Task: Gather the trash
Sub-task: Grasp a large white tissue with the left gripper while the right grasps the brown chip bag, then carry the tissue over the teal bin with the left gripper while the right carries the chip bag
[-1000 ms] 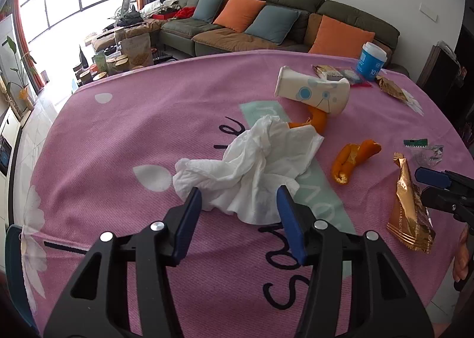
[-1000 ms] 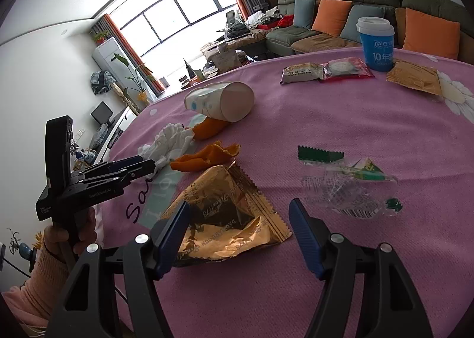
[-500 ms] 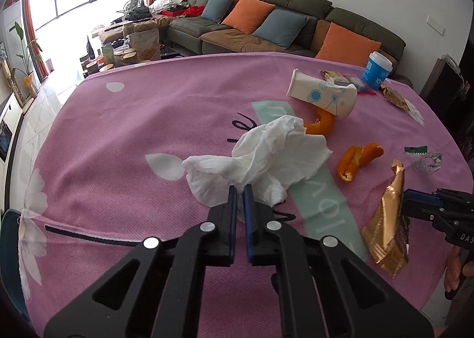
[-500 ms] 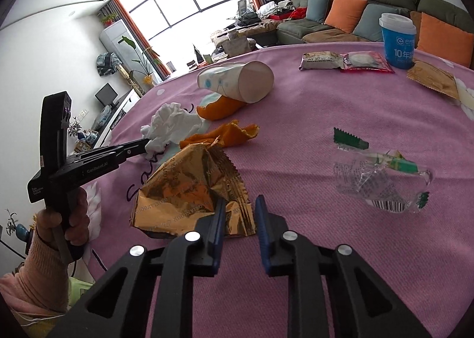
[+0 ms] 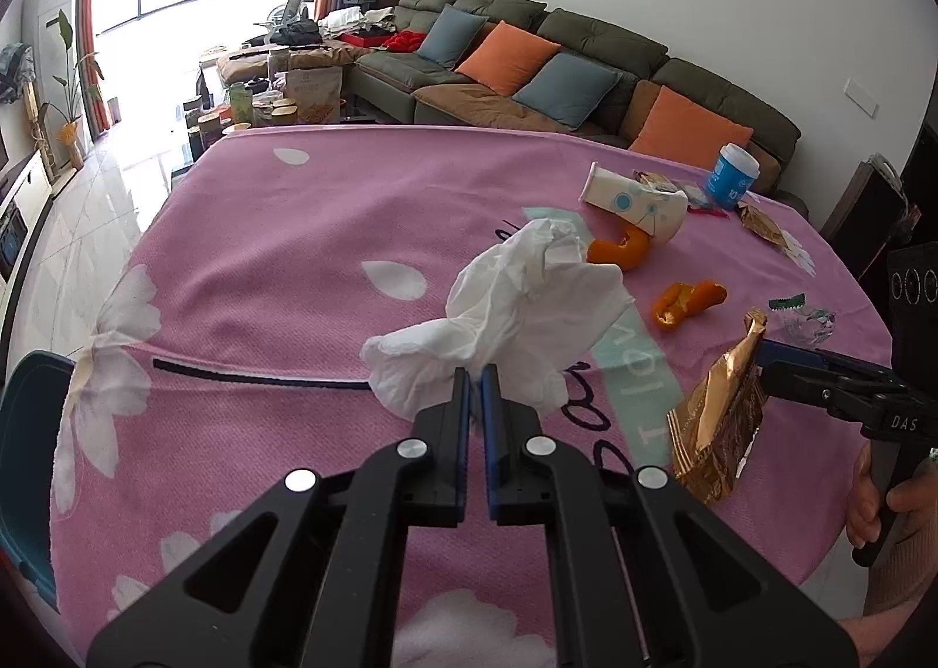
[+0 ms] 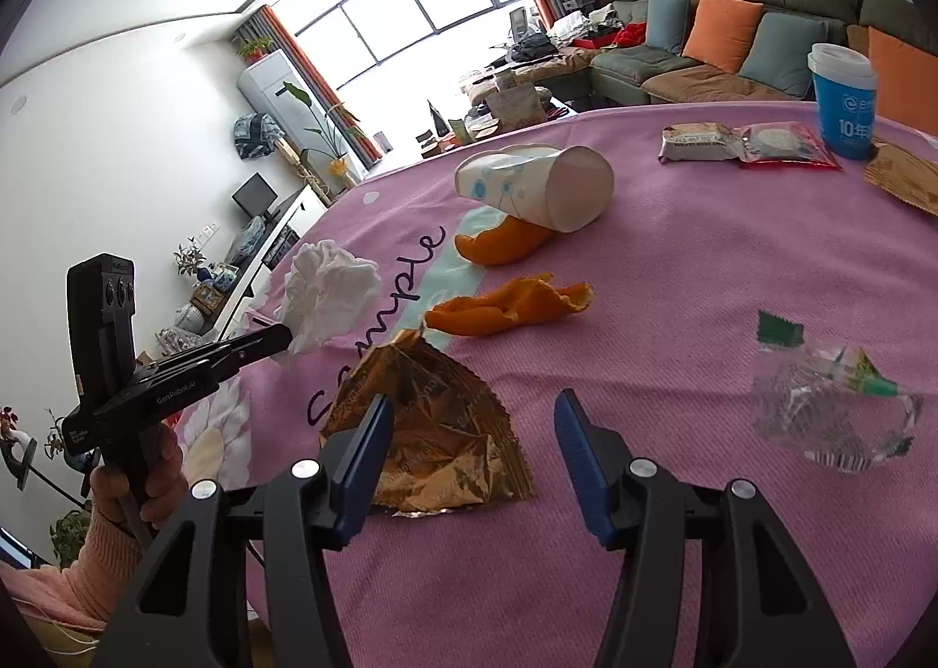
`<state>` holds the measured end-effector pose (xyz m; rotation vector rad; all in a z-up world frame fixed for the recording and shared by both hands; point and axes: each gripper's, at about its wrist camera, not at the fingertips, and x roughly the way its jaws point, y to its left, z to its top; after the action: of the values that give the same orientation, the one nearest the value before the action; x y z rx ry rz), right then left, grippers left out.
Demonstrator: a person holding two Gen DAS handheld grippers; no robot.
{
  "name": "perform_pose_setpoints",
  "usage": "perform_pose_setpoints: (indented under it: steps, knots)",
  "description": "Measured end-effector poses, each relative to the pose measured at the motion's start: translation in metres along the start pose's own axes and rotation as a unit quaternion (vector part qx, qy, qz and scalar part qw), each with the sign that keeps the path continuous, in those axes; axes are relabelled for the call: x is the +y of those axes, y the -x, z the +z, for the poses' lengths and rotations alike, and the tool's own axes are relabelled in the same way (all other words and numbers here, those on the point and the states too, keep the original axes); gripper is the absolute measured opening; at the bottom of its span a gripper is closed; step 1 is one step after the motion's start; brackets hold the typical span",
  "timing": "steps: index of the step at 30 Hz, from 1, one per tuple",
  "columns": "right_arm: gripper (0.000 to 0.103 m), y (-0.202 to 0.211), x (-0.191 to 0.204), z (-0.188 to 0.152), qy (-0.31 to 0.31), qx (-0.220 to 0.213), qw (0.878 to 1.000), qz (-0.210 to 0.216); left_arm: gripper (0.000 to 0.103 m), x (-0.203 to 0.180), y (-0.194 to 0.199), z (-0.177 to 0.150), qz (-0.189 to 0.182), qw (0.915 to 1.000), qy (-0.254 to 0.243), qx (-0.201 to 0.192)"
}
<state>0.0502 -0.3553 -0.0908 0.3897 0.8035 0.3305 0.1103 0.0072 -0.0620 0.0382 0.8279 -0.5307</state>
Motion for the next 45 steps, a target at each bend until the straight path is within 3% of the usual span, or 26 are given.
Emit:
perform_pose_setpoints:
  steps: [4, 6, 8, 11, 29, 45]
  knots:
    - [0.059, -0.015, 0.003, 0.006, 0.008, 0.025, 0.999, 0.024, 0.005, 0.007, 0.012, -0.006, 0.000, 0.9999, 0.007, -0.007]
    - [0.048, -0.018, 0.005, 0.007, 0.015, 0.035, 0.999, 0.028, 0.005, 0.012, 0.018, -0.009, 0.000, 0.9999, 0.013, -0.009]
    - [0.022, -0.021, 0.009, 0.005, 0.025, 0.044, 0.998, 0.029, 0.005, 0.016, 0.024, -0.014, 0.003, 0.9998, 0.017, -0.011]
    - [0.005, -0.023, 0.014, 0.004, 0.038, 0.048, 0.998, 0.026, 0.005, 0.025, 0.031, -0.019, 0.010, 0.9995, 0.028, -0.014]
    - [0.001, -0.025, 0.068, 0.021, 0.075, 0.019, 0.992, 0.097, 0.005, 0.073, 0.096, -0.051, 0.056, 0.9919, 0.098, -0.059]
    - [0.001, -0.052, 0.142, 0.042, 0.120, 0.023, 0.977, 0.177, 0.005, 0.126, 0.161, -0.077, 0.129, 0.9735, 0.160, -0.099]
